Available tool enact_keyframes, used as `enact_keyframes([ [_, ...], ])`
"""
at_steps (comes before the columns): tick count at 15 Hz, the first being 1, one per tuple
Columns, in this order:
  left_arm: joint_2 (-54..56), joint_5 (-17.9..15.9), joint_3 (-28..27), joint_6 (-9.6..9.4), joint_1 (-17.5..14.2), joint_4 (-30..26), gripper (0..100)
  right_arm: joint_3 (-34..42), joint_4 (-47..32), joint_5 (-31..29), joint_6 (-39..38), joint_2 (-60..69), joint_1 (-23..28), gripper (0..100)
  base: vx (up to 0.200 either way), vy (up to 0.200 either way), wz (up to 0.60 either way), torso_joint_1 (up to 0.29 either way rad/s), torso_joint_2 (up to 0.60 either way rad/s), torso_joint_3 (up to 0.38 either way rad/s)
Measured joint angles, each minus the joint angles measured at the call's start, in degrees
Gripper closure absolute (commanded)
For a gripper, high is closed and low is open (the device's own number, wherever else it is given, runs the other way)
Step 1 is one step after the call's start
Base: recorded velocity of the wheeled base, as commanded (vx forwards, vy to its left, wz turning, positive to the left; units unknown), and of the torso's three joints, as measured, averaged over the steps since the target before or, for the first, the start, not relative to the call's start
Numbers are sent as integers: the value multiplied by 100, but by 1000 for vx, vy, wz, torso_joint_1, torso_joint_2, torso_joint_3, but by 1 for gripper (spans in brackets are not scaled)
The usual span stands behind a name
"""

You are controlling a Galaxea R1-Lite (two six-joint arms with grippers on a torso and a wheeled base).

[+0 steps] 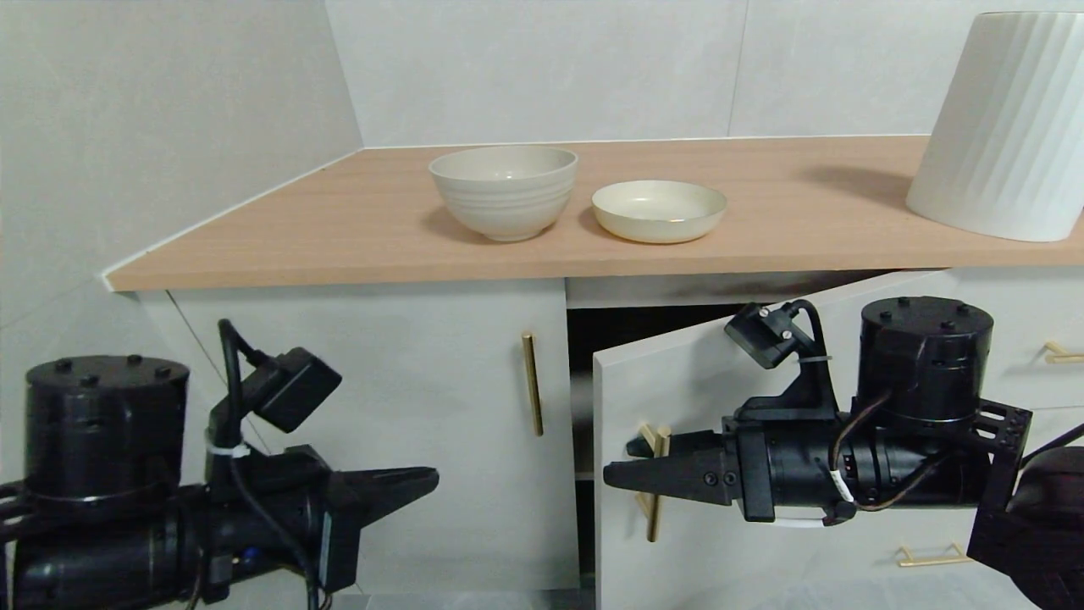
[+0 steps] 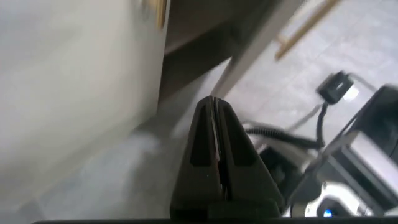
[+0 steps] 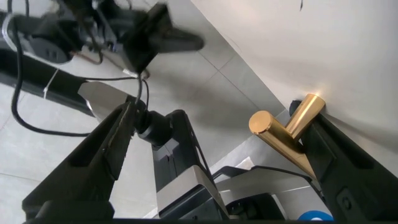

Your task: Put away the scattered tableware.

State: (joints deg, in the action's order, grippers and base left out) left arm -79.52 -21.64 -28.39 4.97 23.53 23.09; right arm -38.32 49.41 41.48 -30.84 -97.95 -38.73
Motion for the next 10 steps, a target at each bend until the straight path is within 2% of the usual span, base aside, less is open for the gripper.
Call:
enact_keyframes([
  [1,-239,-17,-276,115,105,94,100,0,-9,-5,0,18,0,0,0,0,0,0,0,0],
  [2,-488,-72,-506,310,273,321,100,0,-23,-5,-2,38,4,0,0,0,0,0,0,0],
  [4,-973,-176,-667,673,518,1063,100,1,-28,-5,-5,55,12,0,0,0,0,0,0,0],
  [5,-1259,-187,-634,769,594,1562,100,15,-17,-5,-5,55,12,0,0,0,0,0,0,0],
  [8,-2225,-34,-272,863,803,3554,100,32,-4,1,0,57,10,0,0,0,0,0,0,0],
  [10,-2894,336,-140,885,990,4764,100,34,-4,-2,0,60,10,0,0,0,0,0,0,0],
])
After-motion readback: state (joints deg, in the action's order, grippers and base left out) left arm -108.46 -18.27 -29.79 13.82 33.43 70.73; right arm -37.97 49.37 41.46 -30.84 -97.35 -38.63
